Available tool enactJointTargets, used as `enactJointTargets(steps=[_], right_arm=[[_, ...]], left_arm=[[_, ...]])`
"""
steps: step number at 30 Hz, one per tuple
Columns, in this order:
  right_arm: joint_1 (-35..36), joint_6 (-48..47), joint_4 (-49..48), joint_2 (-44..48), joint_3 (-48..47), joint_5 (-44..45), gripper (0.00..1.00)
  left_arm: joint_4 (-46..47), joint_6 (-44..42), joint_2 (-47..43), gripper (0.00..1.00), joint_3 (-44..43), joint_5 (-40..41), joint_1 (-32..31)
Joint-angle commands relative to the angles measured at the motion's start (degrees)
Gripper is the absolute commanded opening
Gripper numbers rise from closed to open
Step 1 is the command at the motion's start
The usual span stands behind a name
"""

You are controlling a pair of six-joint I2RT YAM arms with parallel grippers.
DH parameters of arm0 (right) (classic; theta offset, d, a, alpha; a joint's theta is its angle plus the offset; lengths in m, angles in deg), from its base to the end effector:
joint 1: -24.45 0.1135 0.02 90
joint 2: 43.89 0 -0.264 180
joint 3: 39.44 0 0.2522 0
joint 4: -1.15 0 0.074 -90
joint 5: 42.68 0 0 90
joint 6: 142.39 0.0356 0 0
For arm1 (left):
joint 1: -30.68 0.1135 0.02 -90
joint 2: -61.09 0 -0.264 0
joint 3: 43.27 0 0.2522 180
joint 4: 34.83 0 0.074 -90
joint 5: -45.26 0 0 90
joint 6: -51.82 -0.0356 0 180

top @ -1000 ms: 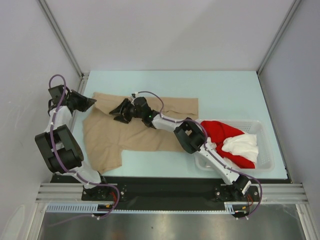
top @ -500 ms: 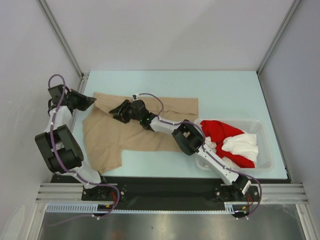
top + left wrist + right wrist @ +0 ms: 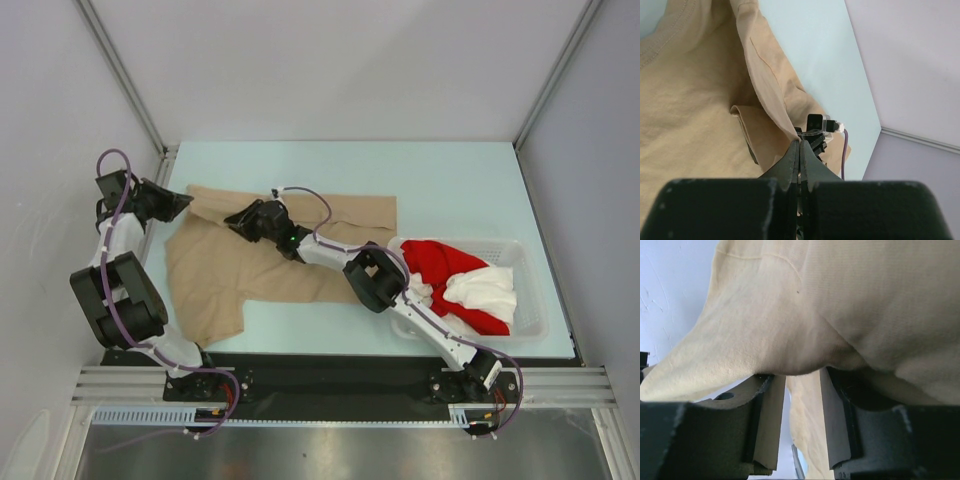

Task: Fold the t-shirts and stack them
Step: Fold the tshirt

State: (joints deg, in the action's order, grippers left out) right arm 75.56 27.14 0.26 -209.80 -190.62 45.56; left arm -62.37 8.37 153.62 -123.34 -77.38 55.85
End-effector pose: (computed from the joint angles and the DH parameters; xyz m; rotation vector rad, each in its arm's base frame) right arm 0.3924 0.4882 0.0874 0.5019 2.0874 1.5422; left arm 0.3318 0.1347 0.2560 -1.0698 2.0049 -0.8426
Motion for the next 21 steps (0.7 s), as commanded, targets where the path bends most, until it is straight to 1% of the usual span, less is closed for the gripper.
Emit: enactJointTargets(steps=[1, 2, 4, 5, 6, 8, 12, 16, 18, 19, 21], right_arm=[[0.74, 0.37, 1.03, -2.05, -4.25, 5.27, 0.37], [0.83, 0.11, 2.16, -2.14, -4.52, 5.80, 0.38], [1.01, -0.51, 3.22, -2.14, -5.13, 7.55, 0.43], [1.09, -1.12, 2.19, -2.14, -5.05, 7.91, 0.46], [1.18, -0.78, 1.30, -2.40, -4.61, 8.17, 0.46], [1.18, -0.42, 2.17, -2.76, -5.05, 9.58, 0.45], [1.27, 0.18, 3.49, -3.28, -5.75, 11.69, 0.45], [1.80, 0.98, 3.23, -3.81, -5.31, 13.97, 0.41], [1.80, 1.42, 2.44, -4.43, -5.22, 14.33, 0.30], [1.80, 1.25, 1.92, -4.60, -5.31, 14.94, 0.22], [1.71, 0.89, 1.21, -4.95, -5.31, 15.29, 0.16]], left_arm=[[2.09, 0.39, -2.62, 0.00, 0.73, -1.81, 0.32], [2.27, 0.30, -2.62, 0.00, 0.91, -1.81, 0.32], [2.09, -0.22, -2.27, 0.00, 1.09, -1.64, 0.41], [2.18, -0.40, -1.92, 0.00, 1.18, -1.37, 0.32], [2.27, -0.49, -1.66, 0.00, 1.26, -1.28, 0.32], [2.97, -0.14, -1.04, 0.00, 1.44, -1.72, 0.32], [4.38, 0.57, -0.51, 0.00, 1.97, -1.72, 0.23], [5.16, 1.00, -0.25, 0.00, 2.23, -1.98, 0.23], [5.43, 1.09, -0.33, 0.00, 2.23, -2.07, 0.23], [5.34, 1.01, -0.42, 0.00, 2.23, -1.90, 0.23], [5.34, 0.66, -0.42, 0.00, 2.23, -1.99, 0.32]])
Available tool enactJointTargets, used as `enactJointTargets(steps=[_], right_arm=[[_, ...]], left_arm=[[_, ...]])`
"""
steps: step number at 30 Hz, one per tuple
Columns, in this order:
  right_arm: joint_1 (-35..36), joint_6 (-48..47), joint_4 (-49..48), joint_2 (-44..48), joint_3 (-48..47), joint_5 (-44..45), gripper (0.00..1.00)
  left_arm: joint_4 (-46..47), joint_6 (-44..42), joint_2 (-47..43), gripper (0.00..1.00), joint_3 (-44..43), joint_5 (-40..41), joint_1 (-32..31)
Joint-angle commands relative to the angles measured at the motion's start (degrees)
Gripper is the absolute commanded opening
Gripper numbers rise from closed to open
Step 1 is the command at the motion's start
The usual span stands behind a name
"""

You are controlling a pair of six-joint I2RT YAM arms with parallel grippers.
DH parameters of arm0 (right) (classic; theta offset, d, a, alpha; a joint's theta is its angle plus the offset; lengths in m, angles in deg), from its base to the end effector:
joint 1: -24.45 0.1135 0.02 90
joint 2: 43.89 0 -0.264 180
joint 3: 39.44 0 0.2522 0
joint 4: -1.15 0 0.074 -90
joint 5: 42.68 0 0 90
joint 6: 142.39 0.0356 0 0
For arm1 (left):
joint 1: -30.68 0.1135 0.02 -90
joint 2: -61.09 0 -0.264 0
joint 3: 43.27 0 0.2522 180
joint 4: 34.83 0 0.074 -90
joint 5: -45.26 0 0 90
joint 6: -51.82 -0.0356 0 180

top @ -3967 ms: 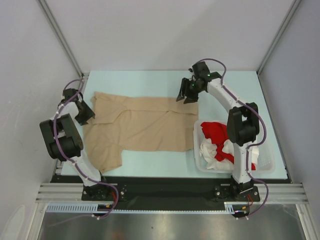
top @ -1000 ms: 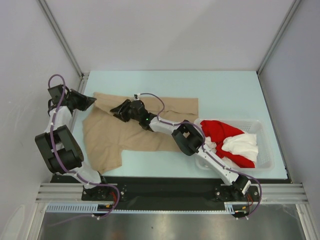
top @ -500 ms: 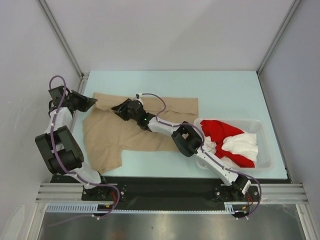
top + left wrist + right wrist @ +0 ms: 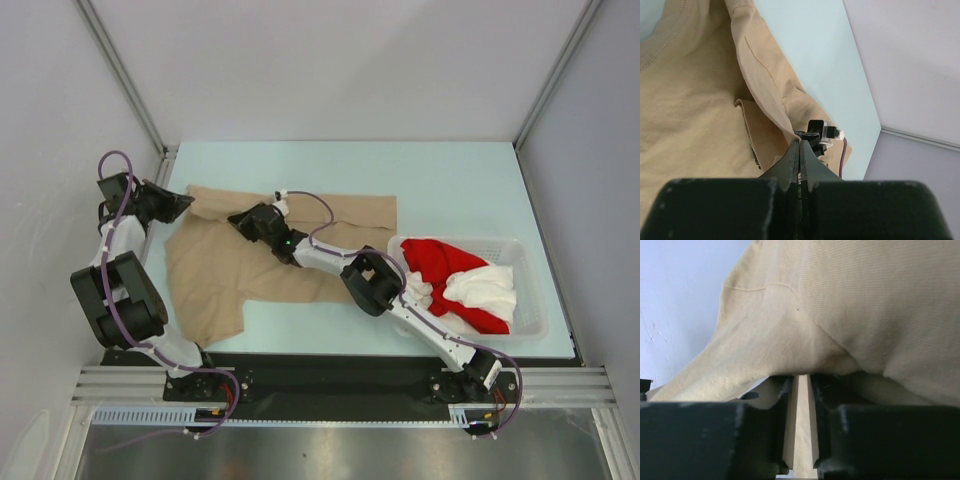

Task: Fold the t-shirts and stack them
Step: Fold the tshirt

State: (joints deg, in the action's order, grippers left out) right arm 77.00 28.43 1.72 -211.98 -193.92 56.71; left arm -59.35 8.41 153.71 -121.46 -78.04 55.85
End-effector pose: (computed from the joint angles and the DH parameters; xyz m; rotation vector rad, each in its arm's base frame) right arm 0.3872 0.4960 0.0819 0.6387 1.9898 1.4237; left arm 0.3314 0.1341 0.2492 -1.0496 1.9947 -0.8537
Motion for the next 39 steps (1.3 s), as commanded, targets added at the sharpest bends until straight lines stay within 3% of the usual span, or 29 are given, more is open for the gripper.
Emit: enactJointTargets(steps=[1, 4, 17, 30, 39], right_arm=[[0.09, -0.66, -1.21, -2.77, -1.92, 3.36, 0.13], [-0.52, -2.15, -1.40, -1.28, -1.48, 0.38, 0.00], [-2.54, -9.71, -6.41, 25.52, 30.05, -12.63, 0.00], [-4.21, -9.97, 5.01, 28.25, 30.86, -29.23, 0.00], [-6.85, -16.65, 15.03, 27.03, 27.35, -37.76, 0.00]], left_arm=[[1.98, 0.35, -0.51, 0.00, 0.26, -1.24, 0.32], [1.01, -0.62, -0.42, 0.00, 0.09, -0.72, 0.23], [-6.02, -5.28, 0.63, 0.00, -3.87, 1.75, 0.23], [-14.19, -13.62, 1.43, 0.00, -3.43, 9.47, 0.32], [-17.18, -15.21, -0.24, 0.00, -1.94, 14.49, 0.32]])
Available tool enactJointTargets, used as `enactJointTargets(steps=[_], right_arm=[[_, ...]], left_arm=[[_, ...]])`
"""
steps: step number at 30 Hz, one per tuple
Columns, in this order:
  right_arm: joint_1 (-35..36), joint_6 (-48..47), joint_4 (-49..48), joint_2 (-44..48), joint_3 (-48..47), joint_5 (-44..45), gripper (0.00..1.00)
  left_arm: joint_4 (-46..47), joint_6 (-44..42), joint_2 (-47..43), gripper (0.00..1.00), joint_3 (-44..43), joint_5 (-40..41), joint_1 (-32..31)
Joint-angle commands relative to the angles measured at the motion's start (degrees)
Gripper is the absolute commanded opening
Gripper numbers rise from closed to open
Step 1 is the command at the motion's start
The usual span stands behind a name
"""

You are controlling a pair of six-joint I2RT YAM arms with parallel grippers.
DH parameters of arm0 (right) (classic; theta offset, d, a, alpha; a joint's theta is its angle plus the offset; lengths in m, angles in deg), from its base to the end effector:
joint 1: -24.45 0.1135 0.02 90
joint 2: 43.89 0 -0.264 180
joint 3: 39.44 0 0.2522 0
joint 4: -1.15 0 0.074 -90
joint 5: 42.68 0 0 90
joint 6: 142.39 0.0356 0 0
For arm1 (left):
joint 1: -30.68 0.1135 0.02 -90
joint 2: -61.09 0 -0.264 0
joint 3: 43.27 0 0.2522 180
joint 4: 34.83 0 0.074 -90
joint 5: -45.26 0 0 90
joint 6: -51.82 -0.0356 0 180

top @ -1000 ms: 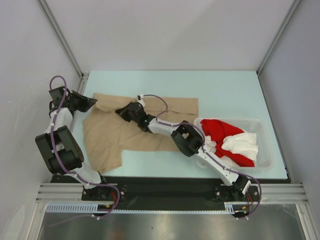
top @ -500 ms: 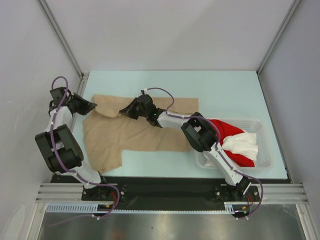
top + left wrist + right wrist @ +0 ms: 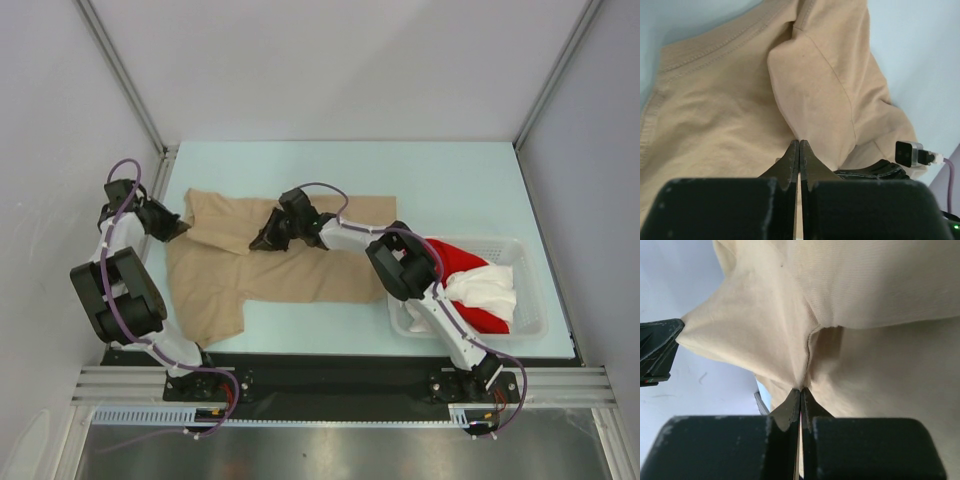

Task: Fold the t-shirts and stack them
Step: Fold the tshirt

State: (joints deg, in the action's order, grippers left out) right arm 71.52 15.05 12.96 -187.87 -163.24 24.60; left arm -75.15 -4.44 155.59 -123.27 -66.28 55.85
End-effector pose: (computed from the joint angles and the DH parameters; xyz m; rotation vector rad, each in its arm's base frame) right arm 0.3719 0.4200 0.1251 0.1691 2.5267 1.4471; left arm 0.3192 0.1356 0.2260 -1.1013 2.2576 -0.5350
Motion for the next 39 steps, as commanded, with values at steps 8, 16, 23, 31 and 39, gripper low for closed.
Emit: enactJointTargets(steps=[8, 16, 23, 31, 39], right_arm=[[-3.03, -3.19, 5.73, -1.74, -9.58, -11.20, 0.18], [-9.18, -16.61, 23.73, 8.71, -8.35, -6.74, 0.40], [-19.81, -33.94, 39.39, 16.71, -6.07, 6.36, 0.44], [-28.26, -35.97, 37.99, 22.25, 2.37, 7.25, 0.45], [-32.39, -37.30, 39.40, 23.22, 3.96, 8.57, 0.45]], left_arm=[[-2.62, -3.15, -7.12, 0.00, 3.12, 10.64, 0.32], [6.07, -1.40, -9.43, 0.67, 5.42, 12.40, -0.12], [21.72, -2.53, 7.51, 0.67, -5.37, 3.89, -1.00], [24.01, -9.83, 24.06, 0.58, -22.53, 3.87, -3.72], [8.22, -6.50, 33.73, 0.50, -37.38, 9.21, -4.16]])
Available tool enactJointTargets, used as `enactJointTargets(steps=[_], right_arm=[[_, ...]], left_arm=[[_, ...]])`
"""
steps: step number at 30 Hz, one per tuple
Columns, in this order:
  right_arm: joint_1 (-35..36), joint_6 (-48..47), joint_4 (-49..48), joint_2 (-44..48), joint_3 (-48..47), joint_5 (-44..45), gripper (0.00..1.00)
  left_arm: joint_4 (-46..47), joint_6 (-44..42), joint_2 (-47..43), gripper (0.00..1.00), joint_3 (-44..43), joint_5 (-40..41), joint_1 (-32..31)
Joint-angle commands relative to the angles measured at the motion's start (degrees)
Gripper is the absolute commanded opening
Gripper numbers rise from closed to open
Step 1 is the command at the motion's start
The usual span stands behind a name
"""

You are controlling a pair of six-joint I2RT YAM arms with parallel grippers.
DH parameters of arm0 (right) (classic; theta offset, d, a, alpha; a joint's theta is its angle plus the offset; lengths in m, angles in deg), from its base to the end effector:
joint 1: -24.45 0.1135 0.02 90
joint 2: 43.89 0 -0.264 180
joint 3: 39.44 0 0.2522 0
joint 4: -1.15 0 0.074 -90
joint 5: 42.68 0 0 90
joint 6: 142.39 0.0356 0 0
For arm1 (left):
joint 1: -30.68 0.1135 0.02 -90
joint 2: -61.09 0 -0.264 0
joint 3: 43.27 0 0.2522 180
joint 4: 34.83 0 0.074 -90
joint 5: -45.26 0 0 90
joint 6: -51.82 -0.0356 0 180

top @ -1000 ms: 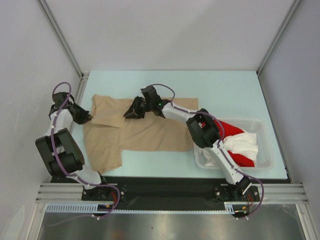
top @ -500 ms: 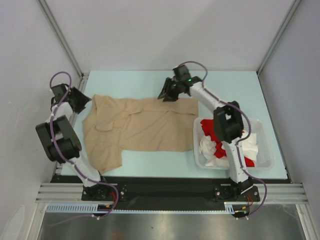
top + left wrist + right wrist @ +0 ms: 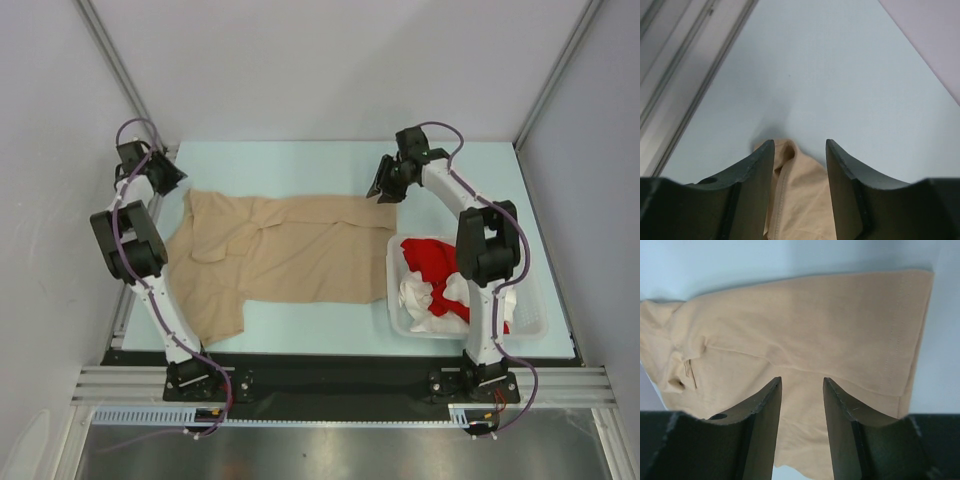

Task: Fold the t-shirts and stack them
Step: Fold the tshirt

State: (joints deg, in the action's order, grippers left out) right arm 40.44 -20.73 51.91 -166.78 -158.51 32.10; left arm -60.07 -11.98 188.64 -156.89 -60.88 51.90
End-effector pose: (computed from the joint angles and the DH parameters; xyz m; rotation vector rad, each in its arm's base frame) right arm 0.4567 0.1406 0.2301 0.2450 2.5956 0.6543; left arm 0.4786 0.1752 0.1938 -0.7634 2.1140 -0.3640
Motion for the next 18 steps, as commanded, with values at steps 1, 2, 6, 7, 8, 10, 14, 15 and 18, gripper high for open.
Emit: enactJointTargets(steps=[1, 2, 6, 7, 8, 10, 14, 15, 18], right_arm=[[-1.83, -1.43, 0.19, 2.13, -0.77, 1.07, 0.45], [-2.27, -1.43, 0.10, 2.13, -0.85, 0.99, 0.45], [-2.72, -1.43, 0.27, 2.13, -0.68, 1.43, 0.45], [-2.72, -1.43, 0.36, 2.04, -0.68, 1.42, 0.44], [-2.63, -1.25, 0.36, 1.95, -0.59, 1.16, 0.44], [-2.54, -1.16, 0.54, 1.87, -0.59, 1.33, 0.45], [-2.10, -1.34, 0.97, 1.51, -0.50, 1.95, 0.44], [-2.01, -1.51, 1.15, 1.43, -0.50, 2.04, 0.44], [-1.75, -2.30, 1.94, 0.37, -0.68, 3.27, 0.44]], left_arm=[[-8.36, 1.75, 0.86, 0.48, -4.29, 5.14, -0.29], [-9.16, 2.80, 0.86, 0.48, -4.12, 4.46, -0.29], [-9.87, 3.51, 1.30, 0.45, -3.77, 2.78, -0.64], [-9.87, 3.60, 1.39, 0.44, -3.60, 2.52, -0.73], [-9.35, 3.51, 1.39, 0.43, -3.33, 1.30, -0.73], [-9.17, 3.51, 2.00, 0.45, -3.33, 0.59, -0.91], [-9.35, 3.69, 3.32, 0.49, -4.21, -1.17, -0.82], [-9.08, 3.86, 3.41, 0.50, -4.21, -1.87, -0.91], [-8.82, 4.48, 4.11, 0.50, -4.73, -2.66, -1.00]])
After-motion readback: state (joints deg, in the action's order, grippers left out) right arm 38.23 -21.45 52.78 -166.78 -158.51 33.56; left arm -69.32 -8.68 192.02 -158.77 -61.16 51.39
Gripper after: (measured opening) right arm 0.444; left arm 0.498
